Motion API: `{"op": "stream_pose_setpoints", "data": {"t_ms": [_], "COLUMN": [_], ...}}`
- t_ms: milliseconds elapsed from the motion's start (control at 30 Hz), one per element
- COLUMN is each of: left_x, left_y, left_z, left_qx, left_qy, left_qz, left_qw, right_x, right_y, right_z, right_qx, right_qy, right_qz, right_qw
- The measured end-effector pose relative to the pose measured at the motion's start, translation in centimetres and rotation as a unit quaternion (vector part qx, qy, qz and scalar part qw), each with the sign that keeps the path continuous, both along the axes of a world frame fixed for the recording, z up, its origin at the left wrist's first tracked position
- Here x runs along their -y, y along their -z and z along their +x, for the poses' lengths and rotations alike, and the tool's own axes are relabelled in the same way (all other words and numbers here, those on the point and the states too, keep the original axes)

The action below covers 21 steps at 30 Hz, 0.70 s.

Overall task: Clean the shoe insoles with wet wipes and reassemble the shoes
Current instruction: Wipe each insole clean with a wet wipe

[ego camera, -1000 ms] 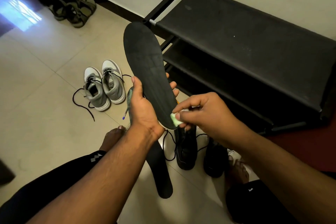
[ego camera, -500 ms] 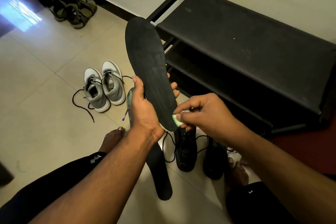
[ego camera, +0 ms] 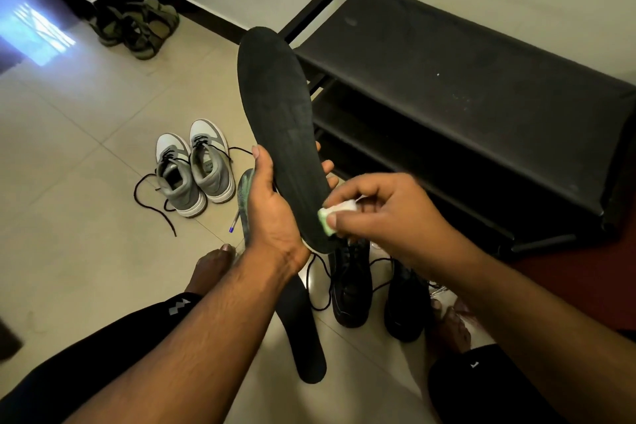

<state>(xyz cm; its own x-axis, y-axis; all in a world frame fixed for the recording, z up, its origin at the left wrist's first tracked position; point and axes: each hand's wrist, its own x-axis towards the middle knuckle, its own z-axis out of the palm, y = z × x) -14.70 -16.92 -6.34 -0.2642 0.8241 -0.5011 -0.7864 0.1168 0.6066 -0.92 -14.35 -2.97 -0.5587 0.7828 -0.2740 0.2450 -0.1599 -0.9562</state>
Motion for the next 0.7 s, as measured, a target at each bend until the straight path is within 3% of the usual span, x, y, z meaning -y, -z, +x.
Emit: {"op": "stream_pose_setpoints", "data": {"t_ms": [100,267,300,400,500,567,700], "left_x": [0.1,-0.1,-0.1,-0.1,0.1,0.0,-0.1], "left_y": [0.3,0.3,0.2,0.1,0.1,0.1,-0.1], "left_z": [0.1,-0.2,-0.2,-0.4,-0.1,-0.1,-0.4], "left_qx": [-0.008,0.000,0.000,-0.004,-0.007,-0.001,0.036], "left_qy": [-0.010,-0.018,-0.020,-0.021,-0.014,-0.012,-0.015], "left_qz": [-0.007,0.002,0.003,-0.002,-0.012,-0.016,0.008], "left_qw": [1.000,1.000,1.000,1.000,1.000,1.000,0.999], "right_x": [1.2,-0.9,-1.4,-1.6,0.4,1.0,-1.1], "right_y": [0.5,1.8,1.6,0.4,0.0,1.0,2.5], "right_z": [-0.7,0.6,0.9,0.7,-0.2,-0.4,0.7], "right_qx": [0.016,0.230,0.226,0.074,0.029,0.089,0.240], "right_qy": [-0.052,-0.036,-0.013,0.028,-0.066,-0.101,-0.078], "right_qz": [0.035,0.160,0.143,0.040,0.032,0.091,0.220], "right_qw": [0.998,0.959,0.964,0.996,0.997,0.987,0.942]}}
